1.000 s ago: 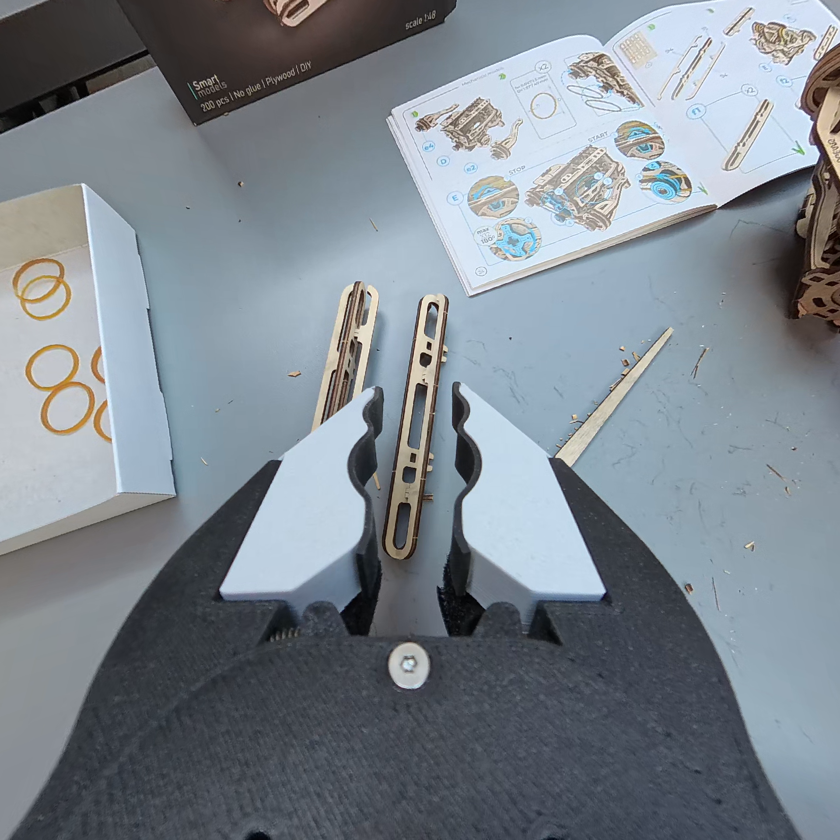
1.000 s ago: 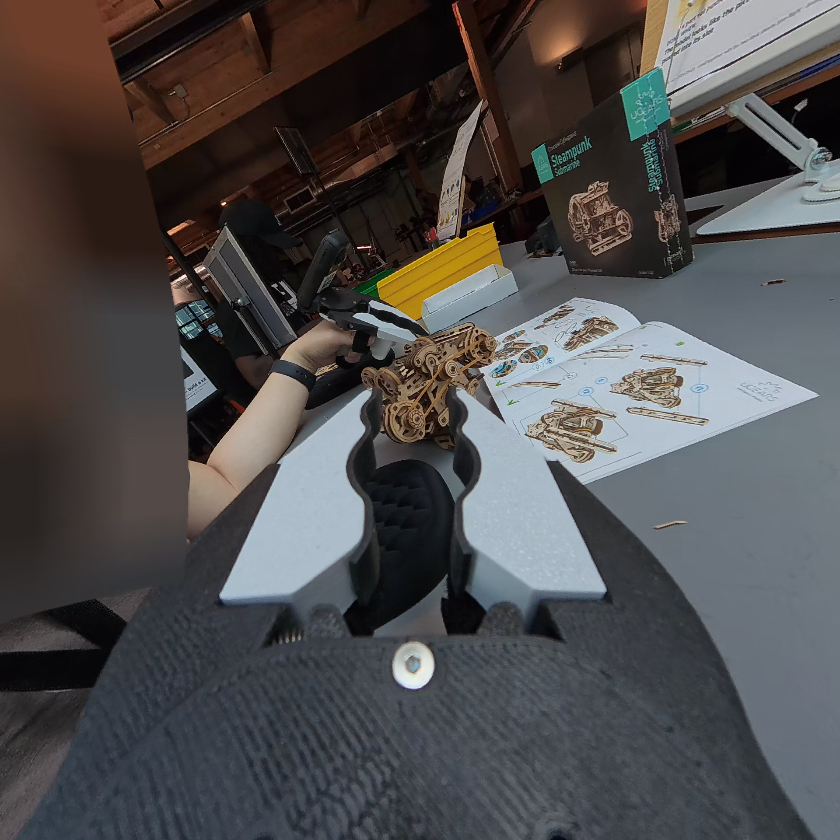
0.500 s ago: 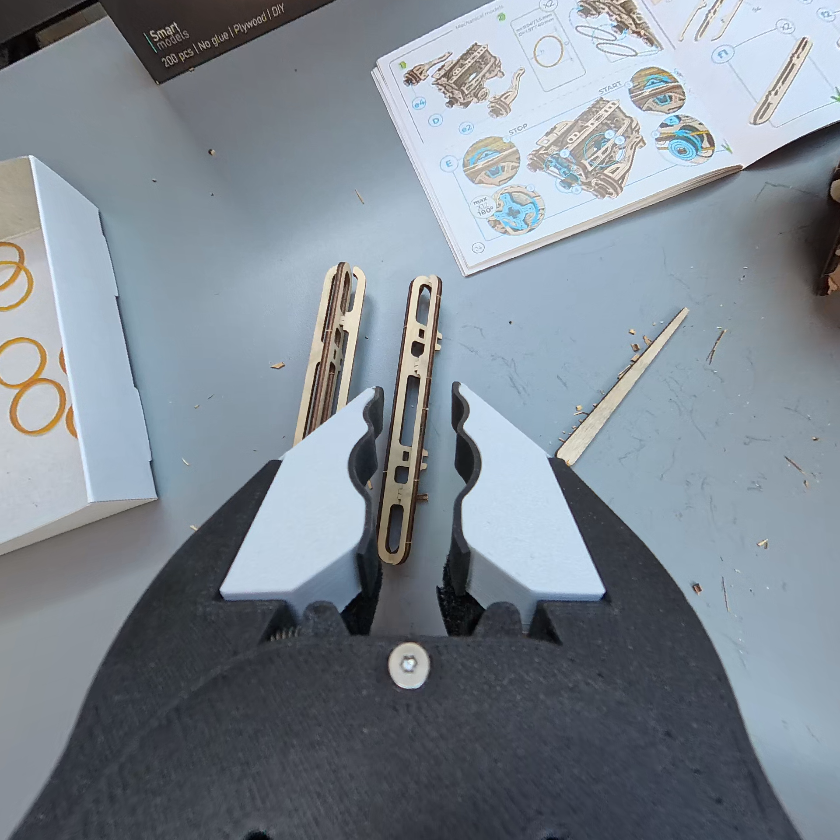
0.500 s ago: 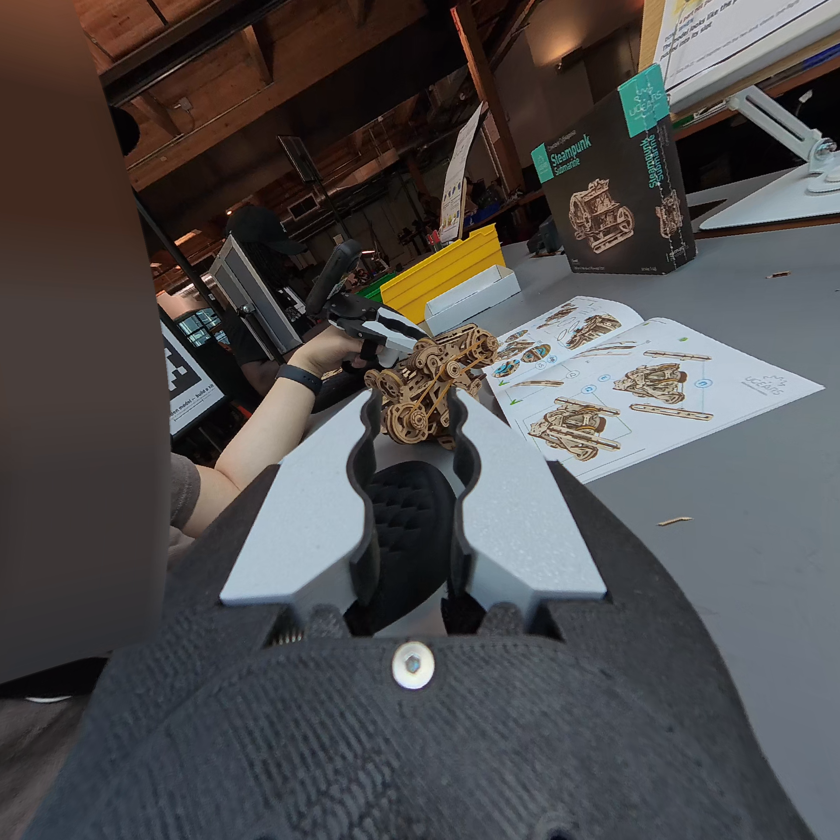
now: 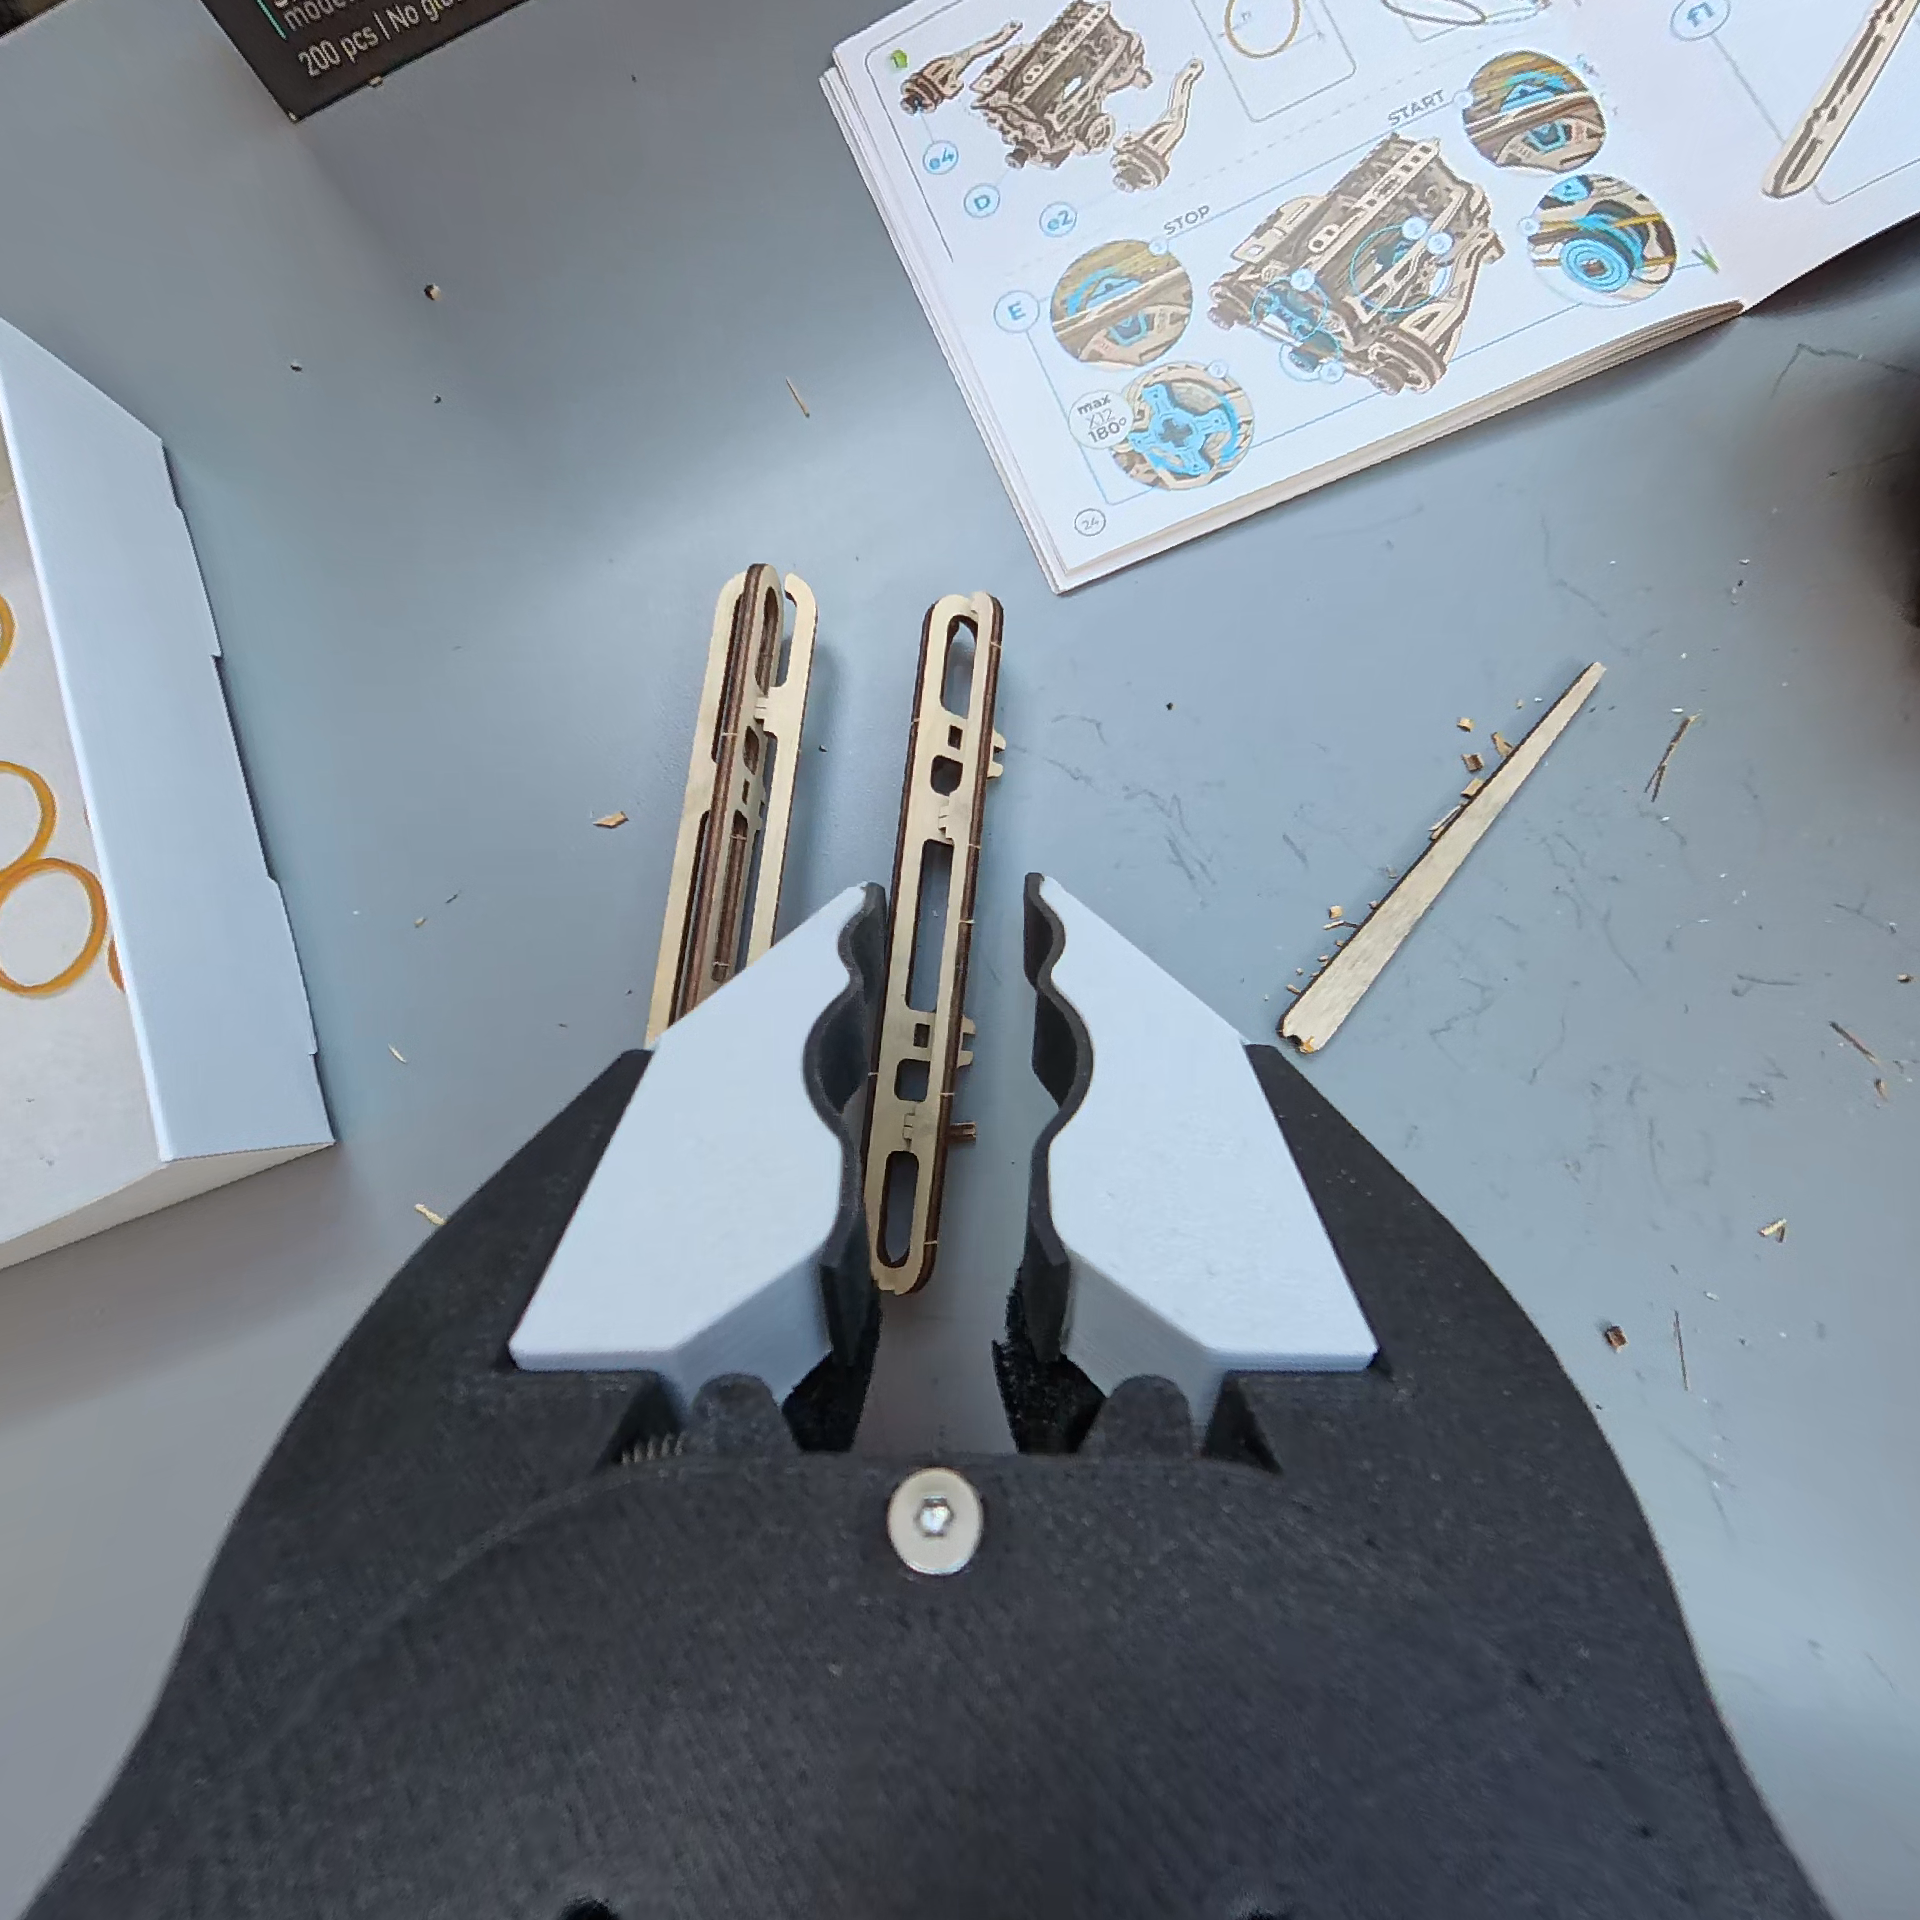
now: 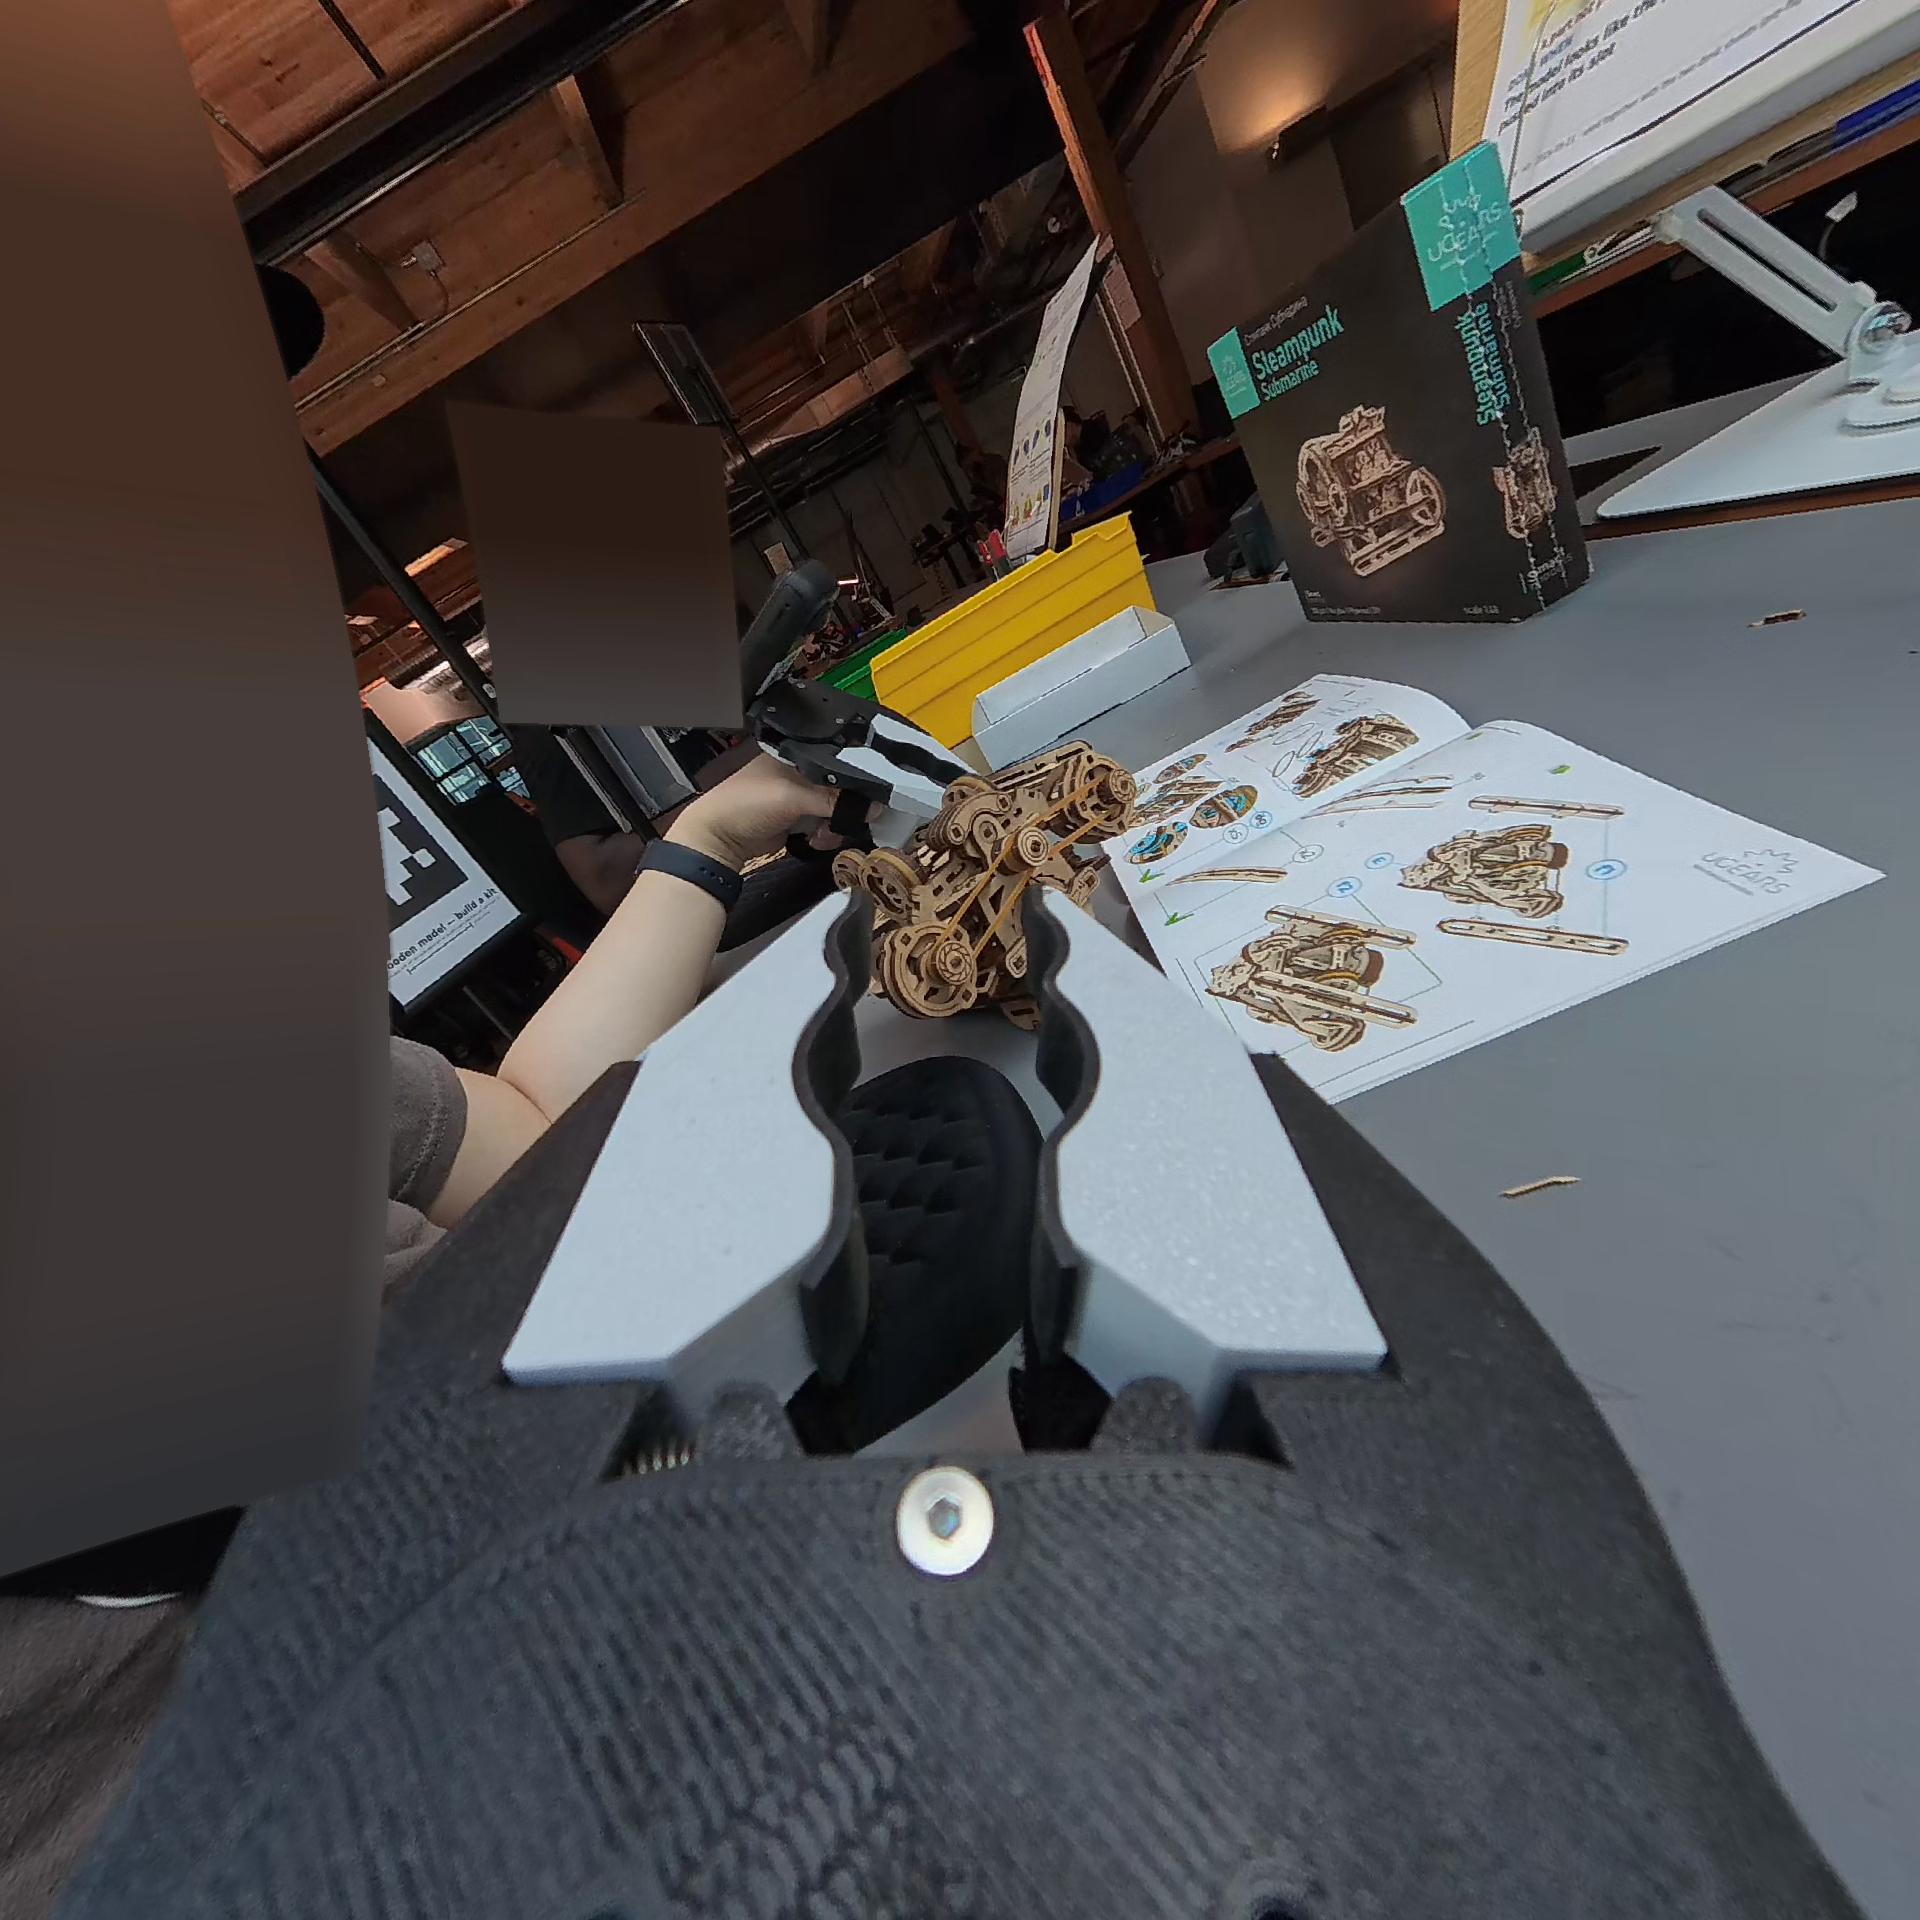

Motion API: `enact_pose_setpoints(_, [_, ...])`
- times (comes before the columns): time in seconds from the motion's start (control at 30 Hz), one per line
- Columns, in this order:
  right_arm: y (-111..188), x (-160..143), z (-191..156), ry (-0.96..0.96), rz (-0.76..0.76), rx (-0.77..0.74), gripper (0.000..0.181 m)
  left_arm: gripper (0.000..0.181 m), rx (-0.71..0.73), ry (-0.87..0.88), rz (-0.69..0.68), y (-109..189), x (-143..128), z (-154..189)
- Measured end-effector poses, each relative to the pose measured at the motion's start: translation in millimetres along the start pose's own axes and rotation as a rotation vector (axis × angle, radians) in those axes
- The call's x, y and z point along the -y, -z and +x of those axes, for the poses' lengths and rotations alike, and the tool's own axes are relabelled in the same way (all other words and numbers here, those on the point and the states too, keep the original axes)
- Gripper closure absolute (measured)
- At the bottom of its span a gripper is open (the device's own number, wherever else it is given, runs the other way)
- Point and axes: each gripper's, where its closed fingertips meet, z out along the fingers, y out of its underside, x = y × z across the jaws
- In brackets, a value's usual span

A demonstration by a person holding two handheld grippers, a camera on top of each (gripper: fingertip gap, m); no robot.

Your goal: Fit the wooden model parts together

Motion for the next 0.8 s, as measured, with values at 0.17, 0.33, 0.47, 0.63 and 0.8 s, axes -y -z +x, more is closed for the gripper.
enact_pose_setpoints(0.17, [0.1, 0.1, 0.3, -0.004, 0.001, 0.000, 0.155, 0.158, 0.001, -0.008, -0.003, 0.0, -0.4, 0.3])
enact_pose_setpoints(0.33, [0.2, 0.2, 0.6, -0.008, 0.001, 0.001, 0.155, 0.161, 0.012, -0.022, -0.010, -0.3, -1.4, -0.6])
enact_pose_setpoints(0.47, [0.3, 0.4, 1.2, -0.015, 0.003, 0.001, 0.155, 0.164, 0.015, -0.031, -0.010, 0.1, -1.2, -0.7])
enact_pose_setpoints(0.63, [0.4, 0.5, 1.5, -0.018, 0.003, 0.002, 0.155, 0.166, 0.019, -0.040, -0.016, -0.2, -2.0, -0.8])
enact_pose_setpoints(0.8, [0.4, 0.5, 1.7, -0.022, 0.003, 0.002, 0.155, 0.164, 0.012, -0.043, -0.021, -0.5, -2.9, 0.2])
